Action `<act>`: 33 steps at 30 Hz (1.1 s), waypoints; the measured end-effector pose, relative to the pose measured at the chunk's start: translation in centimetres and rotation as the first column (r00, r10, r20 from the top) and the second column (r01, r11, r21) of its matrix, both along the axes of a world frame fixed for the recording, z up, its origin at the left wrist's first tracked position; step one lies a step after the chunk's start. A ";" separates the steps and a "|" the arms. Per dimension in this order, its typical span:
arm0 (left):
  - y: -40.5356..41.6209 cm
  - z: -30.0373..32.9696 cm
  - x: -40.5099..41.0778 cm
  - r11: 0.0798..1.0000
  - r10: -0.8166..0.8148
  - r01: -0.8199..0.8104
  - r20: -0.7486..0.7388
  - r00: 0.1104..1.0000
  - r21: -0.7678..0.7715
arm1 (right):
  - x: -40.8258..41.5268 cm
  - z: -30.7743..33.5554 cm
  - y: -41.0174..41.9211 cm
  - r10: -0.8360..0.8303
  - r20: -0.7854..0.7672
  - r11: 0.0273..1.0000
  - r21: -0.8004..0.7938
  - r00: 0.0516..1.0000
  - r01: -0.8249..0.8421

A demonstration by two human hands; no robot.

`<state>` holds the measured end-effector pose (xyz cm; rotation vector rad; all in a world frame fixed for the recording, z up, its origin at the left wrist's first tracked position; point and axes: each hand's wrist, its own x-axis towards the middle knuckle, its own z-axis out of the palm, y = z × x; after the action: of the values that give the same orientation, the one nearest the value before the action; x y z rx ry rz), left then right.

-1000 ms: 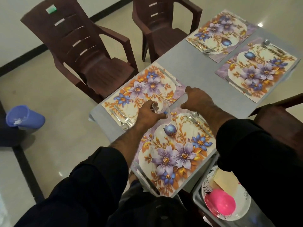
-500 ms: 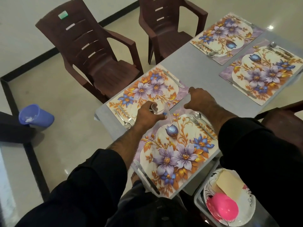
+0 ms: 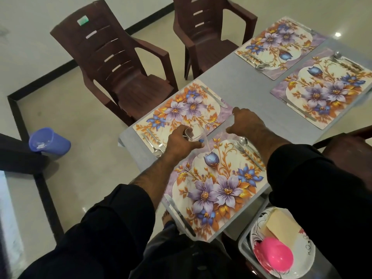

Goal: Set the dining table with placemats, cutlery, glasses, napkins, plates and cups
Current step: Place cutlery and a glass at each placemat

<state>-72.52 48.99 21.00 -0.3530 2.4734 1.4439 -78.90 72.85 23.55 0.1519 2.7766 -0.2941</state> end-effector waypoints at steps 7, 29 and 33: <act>-1.1 0.4 1.5 1.000 -0.009 0.009 0.013 1.000 0.014 | 0.1 -0.6 -0.2 0.029 -0.003 0.998 0.057 1.000 -0.029; -20.6 2.6 9.0 0.907 -0.029 -0.097 0.292 0.956 0.409 | 9.7 1.9 -20.2 -0.052 -0.035 0.566 -0.825 0.998 0.000; -27.2 1.8 9.9 0.919 -0.107 -0.011 0.276 0.955 0.395 | 9.6 3.3 -28.6 0.154 0.052 0.588 -0.807 0.987 -0.049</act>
<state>-62.65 21.74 22.85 -0.3859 1.8929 1.6830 -69.30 44.28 26.83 -0.2178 2.2346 -1.4223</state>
